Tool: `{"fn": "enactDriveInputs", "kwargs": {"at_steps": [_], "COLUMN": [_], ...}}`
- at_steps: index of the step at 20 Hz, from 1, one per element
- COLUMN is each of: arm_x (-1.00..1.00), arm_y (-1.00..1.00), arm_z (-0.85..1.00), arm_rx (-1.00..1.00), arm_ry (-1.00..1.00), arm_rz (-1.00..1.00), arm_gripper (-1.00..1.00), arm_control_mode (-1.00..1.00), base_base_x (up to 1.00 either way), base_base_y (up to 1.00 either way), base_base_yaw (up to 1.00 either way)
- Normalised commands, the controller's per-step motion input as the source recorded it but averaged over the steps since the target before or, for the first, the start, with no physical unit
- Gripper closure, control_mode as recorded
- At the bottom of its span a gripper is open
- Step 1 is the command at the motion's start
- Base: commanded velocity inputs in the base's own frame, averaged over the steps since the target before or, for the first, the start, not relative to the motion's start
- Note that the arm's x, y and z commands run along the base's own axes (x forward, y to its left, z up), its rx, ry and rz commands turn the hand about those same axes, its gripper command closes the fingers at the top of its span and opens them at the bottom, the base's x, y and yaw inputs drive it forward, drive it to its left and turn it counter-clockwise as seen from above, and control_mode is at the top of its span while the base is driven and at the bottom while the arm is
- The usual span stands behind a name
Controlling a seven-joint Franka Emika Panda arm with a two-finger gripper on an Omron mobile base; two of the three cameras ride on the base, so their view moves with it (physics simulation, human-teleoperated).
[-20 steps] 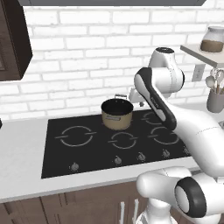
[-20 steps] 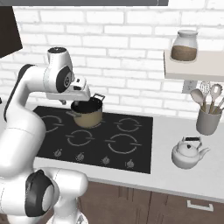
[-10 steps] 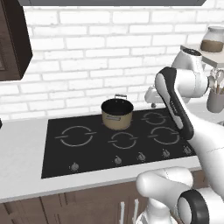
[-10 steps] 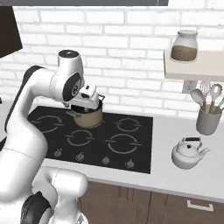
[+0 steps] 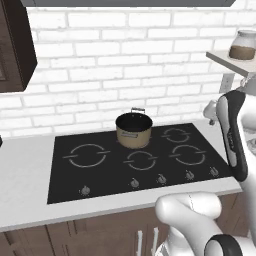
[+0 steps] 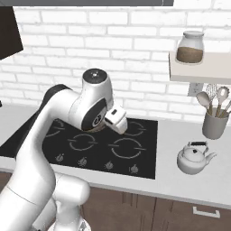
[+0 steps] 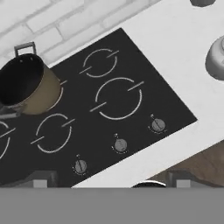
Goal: Pick the kettle from the counter and place it on a stove burner. Then turn the burner on.
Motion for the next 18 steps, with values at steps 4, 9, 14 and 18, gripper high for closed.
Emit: {"fn": "enactDriveInputs", "kwargs": {"at_steps": [4,9,14,18], "arm_x": [-0.14,-0.02,0.06,0.17], "arm_y": [-1.0,-1.0,-1.0,-1.0], "arm_z": [0.0,0.0,0.0,-0.02], "arm_rx": [0.0,0.0,0.0,0.0], "arm_ry": [-0.17,-0.16,-0.02,0.0], "arm_rz": [-0.34,-0.29,-0.26,-0.19], "arm_gripper": [-1.0,-1.0,-1.0,-1.0], "arm_control_mode": [-1.0,-1.0,-1.0,-1.0], "base_base_x": [0.0,0.0,0.0,0.0], "base_base_y": [0.0,0.0,0.0,0.0], "base_base_yaw": [0.0,0.0,0.0,0.0]}}
